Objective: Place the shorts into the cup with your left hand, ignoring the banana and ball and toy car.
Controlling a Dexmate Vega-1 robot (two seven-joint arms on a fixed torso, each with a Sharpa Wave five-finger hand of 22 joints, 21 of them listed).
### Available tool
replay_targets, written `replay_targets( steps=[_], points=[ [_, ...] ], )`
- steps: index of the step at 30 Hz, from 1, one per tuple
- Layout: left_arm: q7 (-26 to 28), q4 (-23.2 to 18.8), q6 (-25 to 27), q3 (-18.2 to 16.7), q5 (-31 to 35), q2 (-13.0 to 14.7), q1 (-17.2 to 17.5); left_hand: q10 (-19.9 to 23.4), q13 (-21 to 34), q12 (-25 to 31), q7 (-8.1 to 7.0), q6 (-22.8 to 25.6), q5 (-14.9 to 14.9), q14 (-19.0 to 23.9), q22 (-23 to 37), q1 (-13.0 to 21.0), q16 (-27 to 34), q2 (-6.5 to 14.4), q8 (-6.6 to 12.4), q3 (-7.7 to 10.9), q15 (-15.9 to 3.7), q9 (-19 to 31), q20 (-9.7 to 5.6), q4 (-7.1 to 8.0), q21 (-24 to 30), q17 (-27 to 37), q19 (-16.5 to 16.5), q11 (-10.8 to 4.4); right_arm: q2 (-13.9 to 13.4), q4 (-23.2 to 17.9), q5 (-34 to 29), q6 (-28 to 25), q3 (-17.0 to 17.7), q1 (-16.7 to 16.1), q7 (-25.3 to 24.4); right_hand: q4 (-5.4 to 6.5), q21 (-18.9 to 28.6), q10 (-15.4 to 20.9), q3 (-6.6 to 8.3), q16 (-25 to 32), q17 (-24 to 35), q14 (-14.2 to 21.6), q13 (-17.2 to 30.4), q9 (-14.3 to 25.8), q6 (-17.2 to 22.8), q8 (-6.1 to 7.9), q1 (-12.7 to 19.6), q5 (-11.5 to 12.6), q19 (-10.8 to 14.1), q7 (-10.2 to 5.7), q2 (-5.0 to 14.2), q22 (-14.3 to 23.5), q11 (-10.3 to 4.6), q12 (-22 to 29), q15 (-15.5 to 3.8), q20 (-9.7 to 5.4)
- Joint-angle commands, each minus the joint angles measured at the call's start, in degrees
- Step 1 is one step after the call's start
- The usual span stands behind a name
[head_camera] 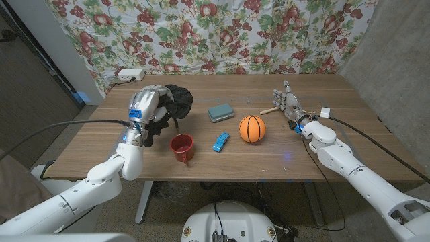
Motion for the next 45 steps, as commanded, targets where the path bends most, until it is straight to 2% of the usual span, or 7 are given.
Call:
replay_targets(
  steps=[1,16,31,34,38,45],
  points=[
    [0.5,-0.6,-1.5,0.8,0.7,1.9,-0.2,0.6,14.5,0.0,-0.3,0.0,-0.2,11.7,20.0,0.0,0.1,0.5,0.14,6.44,-11.01,0.3,-13.27,6.1,11.3,19.0,3.7,0.05,-0.5,-0.8,0.1,0.2,0.2,-0.8,-0.1,0.22,-0.3,0.1,0.04,0.1,0.1,-0.1,0.1,0.2,0.5,0.02,0.0,-0.1,0.0,0.24,0.54,0.2,-0.05,0.3,-0.41,0.33],
    [1.3,-1.7,-4.0,2.1,0.9,4.0,0.2,0.5,14.6,-0.1,-0.43,0.1,-0.5,11.6,19.8,-0.2,0.0,0.4,0.06,6.92,-11.03,-0.1,-13.26,6.12,11.6,19.5,3.5,-0.27,-1.2,-2.3,0.4,0.7,1.0,-2.5,-1.1,0.22,-0.3,0.2,0.06,0.1,0.1,-0.1,0.1,0.2,0.4,0.0,0.0,-0.1,0.0,0.17,0.54,0.2,-0.01,0.3,-0.31,0.33],
    [2.2,-2.2,-5.6,3.0,0.9,5.5,0.8,0.4,14.7,-0.3,-0.74,0.2,-0.7,11.4,19.6,-0.4,0.0,0.4,0.11,7.23,-11.06,-0.3,-13.22,6.14,11.6,19.9,3.2,-0.5,-1.3,-3.1,0.2,0.6,0.8,-2.7,-1.4,0.22,-0.3,0.2,0.07,0.1,0.1,-0.1,0.1,0.2,0.4,-0.02,0.0,-0.1,0.0,0.2,0.53,0.2,-0.01,0.3,-0.36,0.34],
    [2.4,-2.2,-5.8,3.2,1.1,5.9,0.9,0.4,14.8,-0.3,-0.5,0.8,-0.8,11.4,19.7,-0.5,0.0,0.4,0.17,7.25,-11.08,-0.6,-13.22,6.21,11.7,20.0,3.1,-0.46,-1.4,-3.2,0.0,0.5,0.7,-2.7,-1.5,0.22,-0.2,0.1,0.07,0.1,0.1,-0.1,0.1,0.2,0.4,-0.01,0.0,-0.1,0.0,0.17,0.54,0.2,0.03,0.3,-0.4,0.33],
    [3.1,-1.9,-6.6,3.3,1.0,6.3,0.9,0.4,14.8,-0.3,0.74,2.9,-1.2,11.3,19.6,-0.5,-0.1,0.6,0.78,7.22,-11.25,-1.1,-13.32,6.18,11.9,20.0,2.8,-0.44,-1.3,-3.3,-0.2,0.4,0.6,-2.6,-1.7,0.22,-0.2,0.1,0.08,0.1,0.1,-0.1,0.1,0.2,0.4,-0.01,0.0,-0.1,0.0,0.16,0.54,0.2,-0.09,0.2,-0.36,0.36],
    [3.8,-1.3,-8.6,3.9,1.4,7.4,0.3,0.9,14.1,-0.7,0.57,3.1,-1.6,11.5,19.5,-0.3,-0.1,0.8,0.75,7.08,-11.27,-1.3,-13.33,6.08,12.0,19.7,2.5,-0.38,-1.1,-3.5,-0.1,0.1,0.6,-2.5,-1.9,0.22,-0.2,0.2,0.09,0.1,0.1,0.0,0.1,0.2,0.4,-0.01,0.0,-0.1,0.0,0.14,0.55,0.2,0.11,0.3,-0.36,0.34]
  ],
)
